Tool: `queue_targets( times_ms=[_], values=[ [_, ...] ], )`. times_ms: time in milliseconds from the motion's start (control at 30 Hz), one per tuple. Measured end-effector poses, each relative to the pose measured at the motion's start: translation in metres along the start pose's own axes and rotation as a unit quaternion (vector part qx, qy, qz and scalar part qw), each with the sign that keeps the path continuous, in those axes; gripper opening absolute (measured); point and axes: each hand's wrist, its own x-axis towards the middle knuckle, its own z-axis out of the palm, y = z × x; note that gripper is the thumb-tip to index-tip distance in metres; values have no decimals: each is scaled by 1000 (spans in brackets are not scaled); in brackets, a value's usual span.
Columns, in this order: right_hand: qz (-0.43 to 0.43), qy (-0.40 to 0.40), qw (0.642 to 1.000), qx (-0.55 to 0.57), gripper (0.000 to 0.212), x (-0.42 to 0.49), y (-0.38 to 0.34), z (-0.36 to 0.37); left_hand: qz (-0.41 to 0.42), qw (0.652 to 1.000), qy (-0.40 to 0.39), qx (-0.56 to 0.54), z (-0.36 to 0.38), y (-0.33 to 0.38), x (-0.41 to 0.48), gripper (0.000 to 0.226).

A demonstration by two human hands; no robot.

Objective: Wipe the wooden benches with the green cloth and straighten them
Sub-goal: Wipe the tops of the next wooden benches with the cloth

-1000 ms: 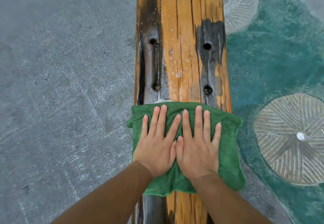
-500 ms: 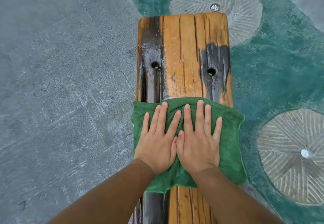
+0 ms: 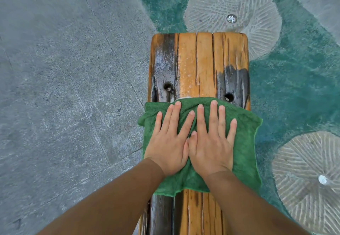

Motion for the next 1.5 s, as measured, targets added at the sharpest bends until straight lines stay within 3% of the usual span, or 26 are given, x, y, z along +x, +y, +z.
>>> queue_targets(
  times_ms=[933,1200,1333,1433,1500],
  values=[
    [30,4,999,11,67,168,-17,-27,-58,996,55,32,-27,-58,155,58],
    [18,47,997,55,65,211,-20,-32,-107,992,65,26,-38,-65,181,58],
    [49,85,992,78,77,224,-21,-36,-117,991,63,20,-41,-64,180,62],
    [85,59,992,68,83,239,-21,-41,-121,990,62,36,-42,-64,181,68],
    [36,38,998,41,76,250,-23,-43,-131,989,62,40,-41,-65,182,70]
  ],
)
